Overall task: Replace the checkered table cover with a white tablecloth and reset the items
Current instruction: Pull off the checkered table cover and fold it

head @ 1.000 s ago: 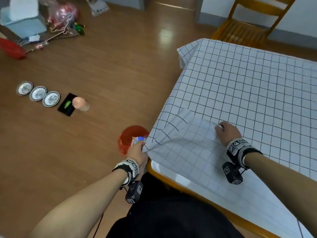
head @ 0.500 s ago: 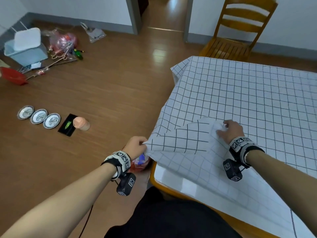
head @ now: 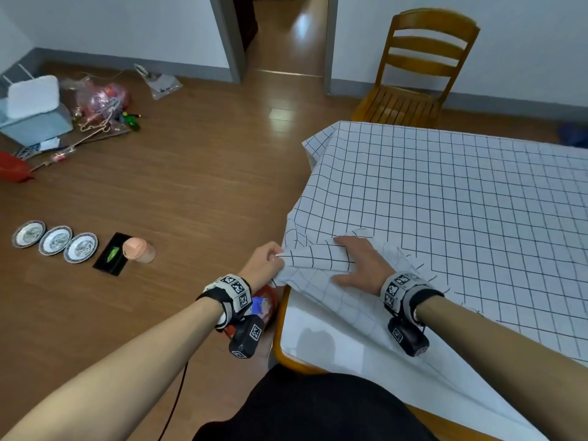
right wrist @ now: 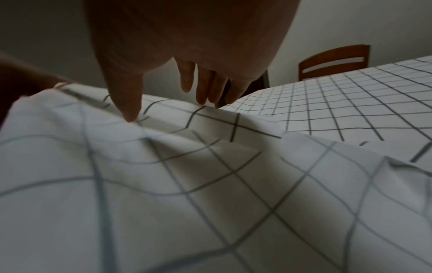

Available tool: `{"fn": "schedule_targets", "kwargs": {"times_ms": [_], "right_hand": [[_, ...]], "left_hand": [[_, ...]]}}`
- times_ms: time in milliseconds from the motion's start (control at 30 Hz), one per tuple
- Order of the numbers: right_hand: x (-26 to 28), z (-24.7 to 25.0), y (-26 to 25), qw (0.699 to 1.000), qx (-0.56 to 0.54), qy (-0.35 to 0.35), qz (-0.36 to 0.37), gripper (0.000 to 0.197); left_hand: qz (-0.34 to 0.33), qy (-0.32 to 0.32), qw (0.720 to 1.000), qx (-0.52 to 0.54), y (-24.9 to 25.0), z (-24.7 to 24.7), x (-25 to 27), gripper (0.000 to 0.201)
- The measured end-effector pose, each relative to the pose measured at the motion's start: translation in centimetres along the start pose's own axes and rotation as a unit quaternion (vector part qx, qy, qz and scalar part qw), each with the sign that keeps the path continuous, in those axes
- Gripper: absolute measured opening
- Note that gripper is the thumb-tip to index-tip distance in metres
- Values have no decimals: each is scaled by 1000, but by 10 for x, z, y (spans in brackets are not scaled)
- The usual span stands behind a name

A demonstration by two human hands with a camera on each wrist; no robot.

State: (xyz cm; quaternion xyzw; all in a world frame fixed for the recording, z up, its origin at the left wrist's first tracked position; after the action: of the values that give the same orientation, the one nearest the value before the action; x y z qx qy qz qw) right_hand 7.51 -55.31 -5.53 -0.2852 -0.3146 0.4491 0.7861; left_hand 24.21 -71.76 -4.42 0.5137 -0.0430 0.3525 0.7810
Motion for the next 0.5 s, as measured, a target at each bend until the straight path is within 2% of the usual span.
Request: {"fn": "schedule_targets", "kwargs": {"times_ms": [100,167,233,300,400,500], "right_hand": [[-5,-2,-12,998,33,31,47,71],[-9,3,-19,993,48,67,84,46],[-12,12,-21,989,60,94,91,23],[-15,23,-16,990,69,109,66,22],[-13,43,-8,991,44,124,28,23],[-8,53,-4,993,46,108,14,20]], "left_hand": [[-36,-22,999,26,15,-3,-1,14],[-64,-35,997,28,24,-4,1,13],[-96,-49,994,20,35,-4,6,20],[-119,-66,990,-18,42,-5,11,34],[-145,-58,974,-162,38,-7,12,47],[-145,-47,965,-213,32,-9,12,42]]}}
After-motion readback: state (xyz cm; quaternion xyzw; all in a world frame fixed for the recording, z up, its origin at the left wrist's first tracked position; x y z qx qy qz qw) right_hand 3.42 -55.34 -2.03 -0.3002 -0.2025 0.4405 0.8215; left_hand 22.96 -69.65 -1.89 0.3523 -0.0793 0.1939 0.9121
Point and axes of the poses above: each hand's wrist, its own x-axis away from the middle knuckle, its own z-axis out of the back of the hand, y = z × x, the point moved 8 cm from there along -x, towards the middle knuckle, and after that the axes turned 8 degrees about -x, right-handed, at the moved point
